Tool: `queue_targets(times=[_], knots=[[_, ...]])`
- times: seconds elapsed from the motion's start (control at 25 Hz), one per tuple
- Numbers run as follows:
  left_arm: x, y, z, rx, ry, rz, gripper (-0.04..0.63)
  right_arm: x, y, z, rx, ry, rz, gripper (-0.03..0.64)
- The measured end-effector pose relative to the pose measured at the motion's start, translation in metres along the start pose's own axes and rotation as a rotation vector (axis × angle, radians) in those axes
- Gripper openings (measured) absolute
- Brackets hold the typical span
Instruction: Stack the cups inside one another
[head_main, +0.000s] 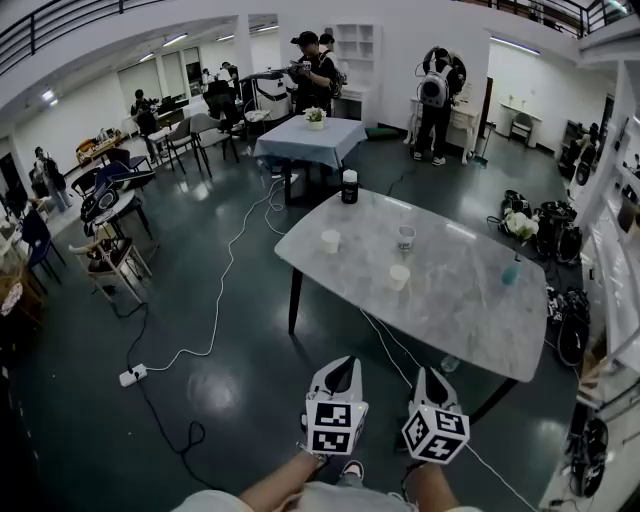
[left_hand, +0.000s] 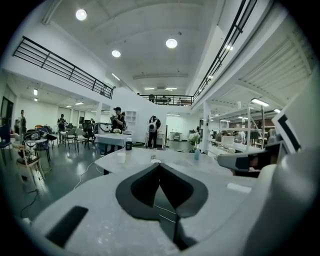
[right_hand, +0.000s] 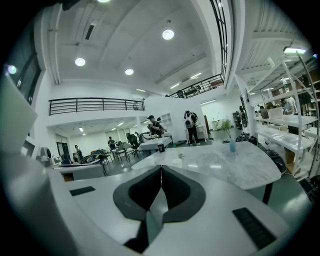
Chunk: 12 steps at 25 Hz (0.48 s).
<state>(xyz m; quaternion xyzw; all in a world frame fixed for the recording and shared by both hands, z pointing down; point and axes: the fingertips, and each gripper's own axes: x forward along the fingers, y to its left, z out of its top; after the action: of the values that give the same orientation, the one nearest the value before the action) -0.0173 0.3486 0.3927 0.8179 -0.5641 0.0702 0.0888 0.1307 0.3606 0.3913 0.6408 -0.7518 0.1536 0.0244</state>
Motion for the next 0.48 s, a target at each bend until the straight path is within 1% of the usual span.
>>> queue_targets(times=[0.48], knots=[[0.079,-0.006,0.011,0.000,0.027,0.050,-0.005,0.068,-0.050,0.023,-0.008,0.034,0.039,0.008]])
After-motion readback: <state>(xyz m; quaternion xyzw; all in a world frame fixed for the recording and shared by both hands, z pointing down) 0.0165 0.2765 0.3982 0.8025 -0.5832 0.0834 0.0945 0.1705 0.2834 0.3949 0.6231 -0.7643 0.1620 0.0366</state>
